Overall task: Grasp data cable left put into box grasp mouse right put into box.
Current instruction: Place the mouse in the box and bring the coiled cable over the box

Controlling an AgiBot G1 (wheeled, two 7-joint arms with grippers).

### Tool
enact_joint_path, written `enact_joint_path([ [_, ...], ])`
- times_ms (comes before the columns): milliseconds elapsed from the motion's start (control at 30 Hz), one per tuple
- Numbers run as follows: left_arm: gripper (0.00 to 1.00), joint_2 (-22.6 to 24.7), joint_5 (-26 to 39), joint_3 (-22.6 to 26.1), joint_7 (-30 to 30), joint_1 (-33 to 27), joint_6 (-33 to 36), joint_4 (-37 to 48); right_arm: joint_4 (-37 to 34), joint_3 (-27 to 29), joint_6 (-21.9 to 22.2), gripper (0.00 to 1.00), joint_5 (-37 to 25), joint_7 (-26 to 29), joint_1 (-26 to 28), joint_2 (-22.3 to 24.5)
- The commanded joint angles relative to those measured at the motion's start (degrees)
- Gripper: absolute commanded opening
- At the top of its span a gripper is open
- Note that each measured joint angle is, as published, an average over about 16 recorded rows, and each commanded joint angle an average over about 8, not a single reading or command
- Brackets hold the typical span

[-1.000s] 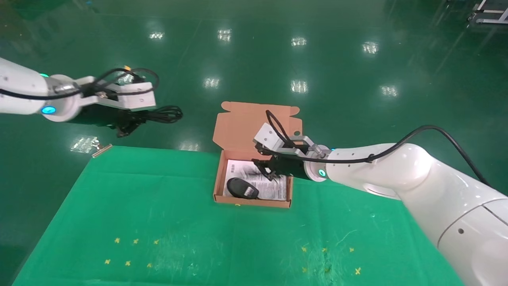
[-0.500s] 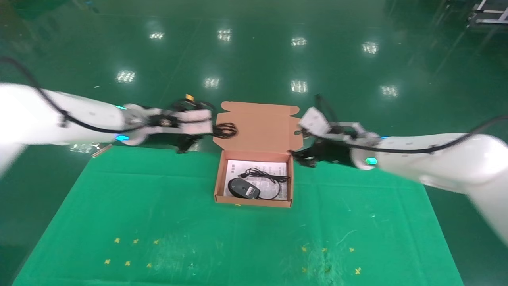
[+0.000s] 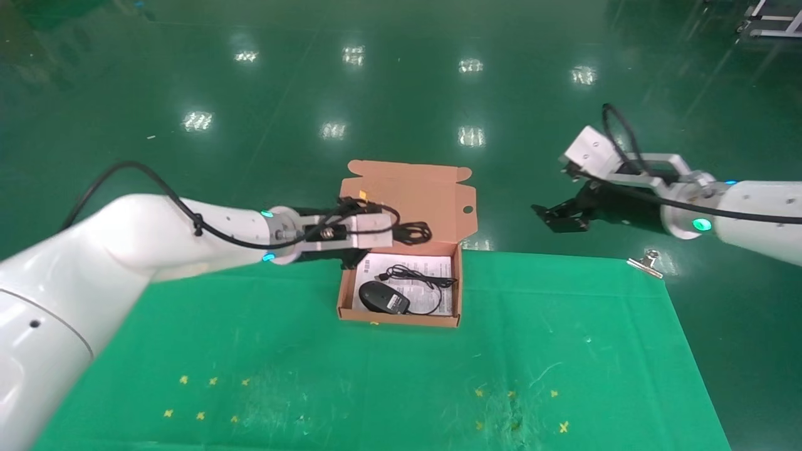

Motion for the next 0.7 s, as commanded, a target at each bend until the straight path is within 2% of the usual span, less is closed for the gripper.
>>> enact_joint_path([
  [33, 0.00, 0.47, -2.24, -0.05, 2.75, 0.68, 0.02, 0.80, 1.79, -0.33, -0.22, 1.00, -1.03, 1.44, 0.48, 1.72],
  [267, 0.02, 0.67, -8.33, 2.27, 6.30, 1.46, 0.10, 1.65, 6.97, -1.01, -0.76, 1.00, -4.17, 6.03, 1.80, 5.73],
  [300, 0.09, 0.69, -8.92, 2.54, 6.49, 1.49, 0.13, 1.71, 7.44, -1.08, -0.79, 1.00, -4.46, 6.46, 1.87, 6.02],
  [533, 0.95, 0.91, -12.21, 3.78, 6.66, 1.79, 0.34, 2.20, 9.39, -1.52, -0.80, 1.00, -5.95, 8.37, 2.08, 7.04],
  [567, 1.00, 0.92, -12.47, 3.88, 6.66, 1.83, 0.36, 2.26, 9.53, -1.55, -0.80, 1.00, -6.08, 8.48, 2.10, 7.12],
  [700, 1.00, 0.84, -12.16, 3.79, 6.67, 1.80, 0.42, 2.17, 9.29, -1.54, -0.75, 1.00, -5.95, 8.28, 2.07, 6.94],
])
